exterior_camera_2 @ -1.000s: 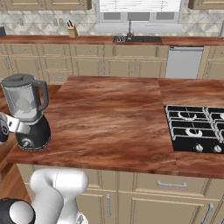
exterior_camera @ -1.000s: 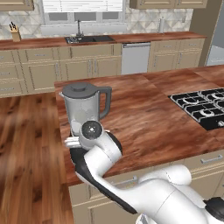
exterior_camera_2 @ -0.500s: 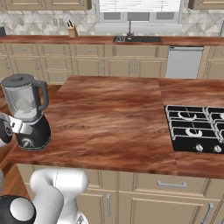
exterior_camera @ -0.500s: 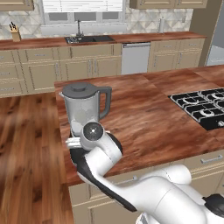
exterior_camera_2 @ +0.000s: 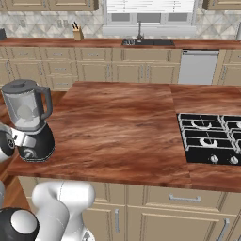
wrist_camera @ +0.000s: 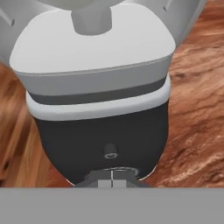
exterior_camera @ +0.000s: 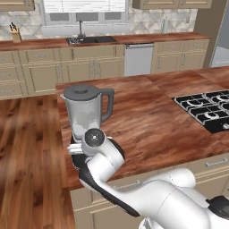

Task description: Grab the garlic and lime from the fridge, place them in the blender, close the lid, and turn on the blender to create a marinade.

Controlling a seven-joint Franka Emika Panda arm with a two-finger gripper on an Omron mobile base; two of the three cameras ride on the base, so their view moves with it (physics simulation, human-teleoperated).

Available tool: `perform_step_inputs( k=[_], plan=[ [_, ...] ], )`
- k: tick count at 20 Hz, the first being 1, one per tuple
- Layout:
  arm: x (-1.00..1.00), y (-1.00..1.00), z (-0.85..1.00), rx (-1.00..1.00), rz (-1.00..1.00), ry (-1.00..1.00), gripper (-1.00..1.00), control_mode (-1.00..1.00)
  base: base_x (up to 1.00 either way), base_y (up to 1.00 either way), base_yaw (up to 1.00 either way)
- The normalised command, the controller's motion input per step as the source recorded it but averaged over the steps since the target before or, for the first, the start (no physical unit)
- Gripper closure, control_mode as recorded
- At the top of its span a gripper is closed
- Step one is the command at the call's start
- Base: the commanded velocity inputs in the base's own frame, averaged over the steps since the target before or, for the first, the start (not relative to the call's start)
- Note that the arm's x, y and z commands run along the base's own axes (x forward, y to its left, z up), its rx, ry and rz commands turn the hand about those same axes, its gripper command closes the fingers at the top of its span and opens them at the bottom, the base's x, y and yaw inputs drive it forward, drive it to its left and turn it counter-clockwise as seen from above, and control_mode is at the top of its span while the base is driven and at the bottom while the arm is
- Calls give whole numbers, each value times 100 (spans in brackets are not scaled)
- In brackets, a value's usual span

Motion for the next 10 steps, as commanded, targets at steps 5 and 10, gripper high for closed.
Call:
perform_step_inputs(
  k=[5, 10],
  plan=[
    [0, 0, -4, 0, 0, 0, 100, -100, 0, 0, 0],
    [0, 0, 0, 0, 0, 0, 100, -100, 0, 0, 0]
  ],
)
